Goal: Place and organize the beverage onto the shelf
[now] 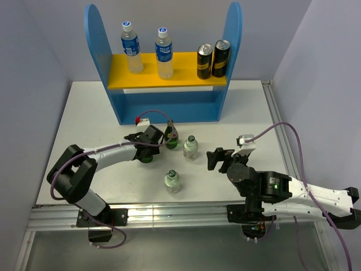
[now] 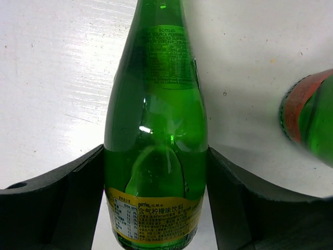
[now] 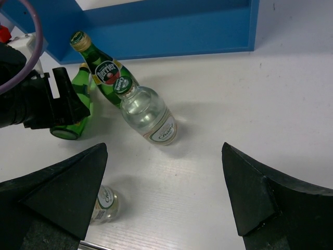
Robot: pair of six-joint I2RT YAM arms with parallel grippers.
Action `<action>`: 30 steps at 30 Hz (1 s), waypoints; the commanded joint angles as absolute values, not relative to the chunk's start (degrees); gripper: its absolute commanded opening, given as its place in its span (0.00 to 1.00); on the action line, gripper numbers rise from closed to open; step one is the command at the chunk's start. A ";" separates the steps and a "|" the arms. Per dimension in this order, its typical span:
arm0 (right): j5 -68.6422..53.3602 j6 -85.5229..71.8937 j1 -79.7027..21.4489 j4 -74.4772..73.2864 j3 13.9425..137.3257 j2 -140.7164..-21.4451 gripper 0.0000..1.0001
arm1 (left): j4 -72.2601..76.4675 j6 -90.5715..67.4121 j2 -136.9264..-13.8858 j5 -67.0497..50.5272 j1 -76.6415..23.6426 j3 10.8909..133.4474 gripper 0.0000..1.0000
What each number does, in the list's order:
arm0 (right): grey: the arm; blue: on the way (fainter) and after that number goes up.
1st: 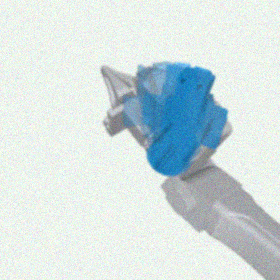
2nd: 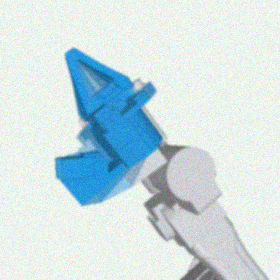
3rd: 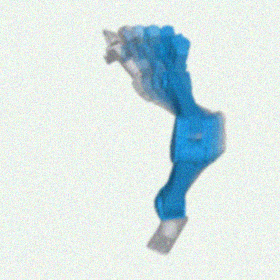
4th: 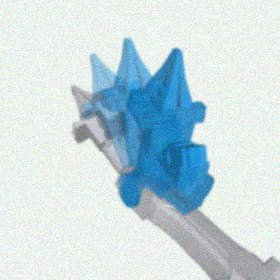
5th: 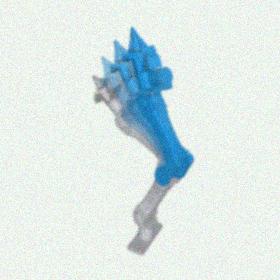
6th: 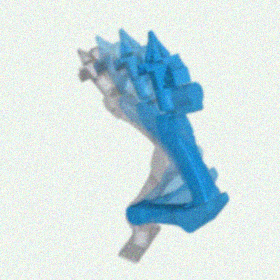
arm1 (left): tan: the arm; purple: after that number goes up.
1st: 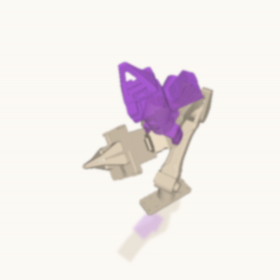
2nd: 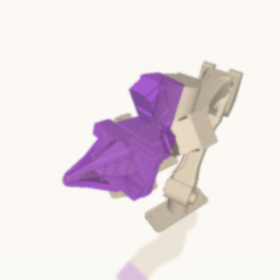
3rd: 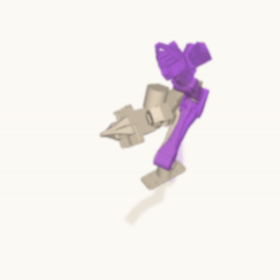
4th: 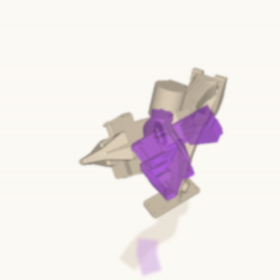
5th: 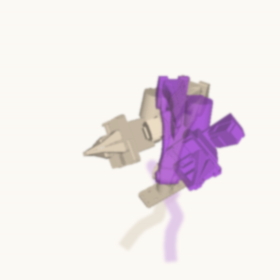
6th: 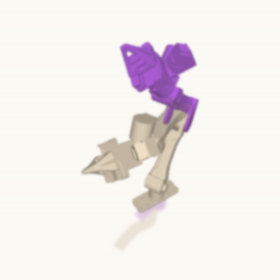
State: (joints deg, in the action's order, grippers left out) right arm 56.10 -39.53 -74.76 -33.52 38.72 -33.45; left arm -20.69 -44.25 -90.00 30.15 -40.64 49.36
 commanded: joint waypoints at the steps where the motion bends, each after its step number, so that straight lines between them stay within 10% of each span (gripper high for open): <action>1: 57.66 -40.61 -75.06 -33.31 37.79 -32.52 0.97 | -25.22 -42.10 -92.81 24.61 -41.04 51.06 0.57; 17: 57.57 -40.69 -75.06 -33.49 37.88 -32.78 0.97 | -25.67 -36.04 -97.12 13.45 -38.59 55.81 0.84; 30: 57.57 -40.34 -75.15 -33.05 38.14 -33.66 0.97 | -25.13 -34.54 -100.37 11.86 -36.65 57.22 0.84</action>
